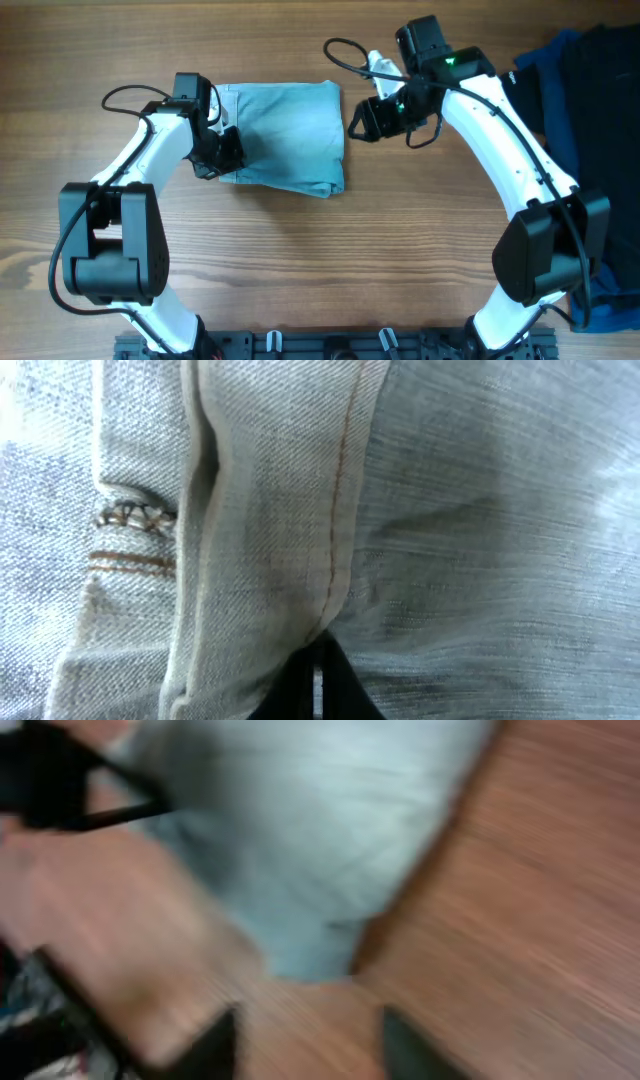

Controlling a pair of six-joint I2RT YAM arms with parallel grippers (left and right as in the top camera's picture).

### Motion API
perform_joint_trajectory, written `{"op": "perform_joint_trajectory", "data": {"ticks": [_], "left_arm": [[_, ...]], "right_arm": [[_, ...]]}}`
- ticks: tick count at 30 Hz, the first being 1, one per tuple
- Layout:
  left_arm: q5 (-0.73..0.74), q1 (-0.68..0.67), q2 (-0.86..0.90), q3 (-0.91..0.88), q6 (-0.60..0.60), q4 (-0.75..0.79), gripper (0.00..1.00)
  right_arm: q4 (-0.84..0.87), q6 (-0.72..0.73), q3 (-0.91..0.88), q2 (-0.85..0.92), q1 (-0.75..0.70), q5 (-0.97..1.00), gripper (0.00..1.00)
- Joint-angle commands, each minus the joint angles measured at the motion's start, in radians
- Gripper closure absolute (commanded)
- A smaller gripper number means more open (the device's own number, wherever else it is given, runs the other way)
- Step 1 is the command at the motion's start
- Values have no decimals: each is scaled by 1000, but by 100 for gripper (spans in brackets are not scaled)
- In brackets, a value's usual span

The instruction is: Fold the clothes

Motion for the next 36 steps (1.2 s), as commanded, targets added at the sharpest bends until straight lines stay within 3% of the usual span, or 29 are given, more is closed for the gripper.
{"op": "perform_joint_trajectory", "data": {"ticks": [1,4,10,17,21,27,32,36], "left_arm": [[-59,4,17,-14,16,14,92],[-78,4,20,-15,16,12,89],[-80,4,20,-15,15,9,93],[-80,3,20,-15,12,10,96],[-80,3,20,-15,12,9,96],[-80,3,20,-15,12,9,96],[-80,3,20,-15,12,9,96],[-80,3,20,-15,12,9,96]], "right_arm": [[15,-123,-65,11,7,-185,96],[172,-121,-209,11,8,-260,96],[602,-53,-509,13,8,-443,96],[865,149,-577,13,8,-541,96],[900,256,-578,13,13,-480,96],[906,422,-578,34,117,-235,96],[900,673,-578,70,130,-74,96],[928,844,-578,135,118,-75,96]]}}
